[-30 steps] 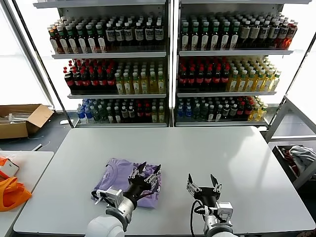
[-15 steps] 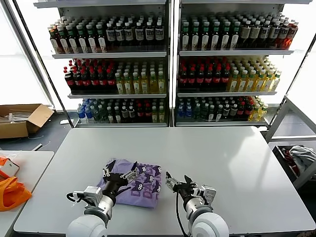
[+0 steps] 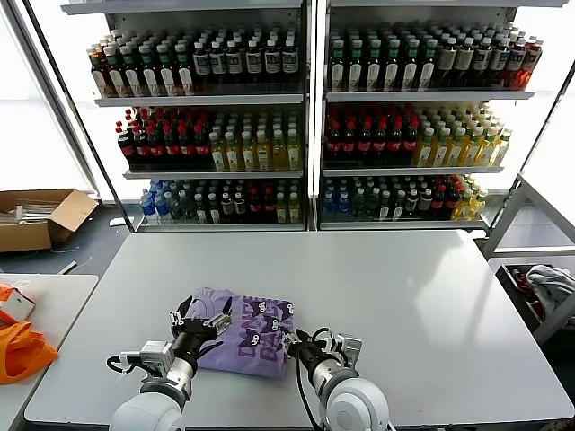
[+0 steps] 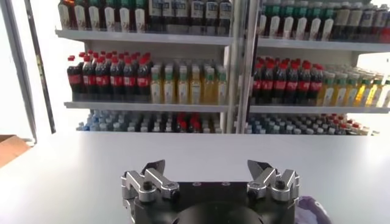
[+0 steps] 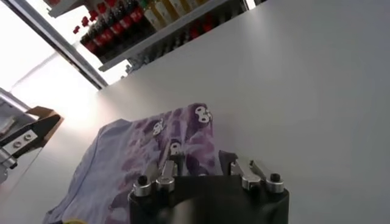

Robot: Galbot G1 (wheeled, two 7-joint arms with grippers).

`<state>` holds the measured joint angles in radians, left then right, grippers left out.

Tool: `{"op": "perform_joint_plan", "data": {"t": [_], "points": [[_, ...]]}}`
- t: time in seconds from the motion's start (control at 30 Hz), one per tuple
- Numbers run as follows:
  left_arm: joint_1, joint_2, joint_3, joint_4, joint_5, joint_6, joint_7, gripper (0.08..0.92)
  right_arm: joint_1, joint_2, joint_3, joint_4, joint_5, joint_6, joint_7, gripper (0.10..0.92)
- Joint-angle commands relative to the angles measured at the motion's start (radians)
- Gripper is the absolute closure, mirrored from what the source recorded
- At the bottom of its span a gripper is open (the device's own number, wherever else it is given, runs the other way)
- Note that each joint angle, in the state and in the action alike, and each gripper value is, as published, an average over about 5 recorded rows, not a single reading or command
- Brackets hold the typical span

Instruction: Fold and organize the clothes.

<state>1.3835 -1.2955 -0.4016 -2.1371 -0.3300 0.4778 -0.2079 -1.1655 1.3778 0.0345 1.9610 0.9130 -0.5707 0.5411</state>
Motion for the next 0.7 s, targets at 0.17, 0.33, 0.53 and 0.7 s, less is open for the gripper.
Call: {"op": "perform_joint_plan", "data": {"t": [0.17,0.33,0.53,0.7], "points": [[0.005,0.003,-0.032,0.004,0.0,0.003,-0.012,0.177,0.029,0.006,-0.038,-0.06,0.036,-0.008,0.001,0.692],[0.009,0.003,-0.046,-0.001,-0.004,-0.001,-0.013,0.177,0.031,-0.021,-0.025,-0.021,0.013,-0.009,-0.005,0.785],[0.007,-0.004,-0.05,-0.004,-0.007,-0.006,-0.015,0.177,0.053,-0.148,0.023,-0.005,-0.031,-0.01,-0.021,0.915],[0.006,-0.016,-0.037,-0.008,-0.004,-0.007,-0.017,0.177,0.098,-0.272,0.079,-0.058,-0.072,-0.009,-0.071,0.918]]}}
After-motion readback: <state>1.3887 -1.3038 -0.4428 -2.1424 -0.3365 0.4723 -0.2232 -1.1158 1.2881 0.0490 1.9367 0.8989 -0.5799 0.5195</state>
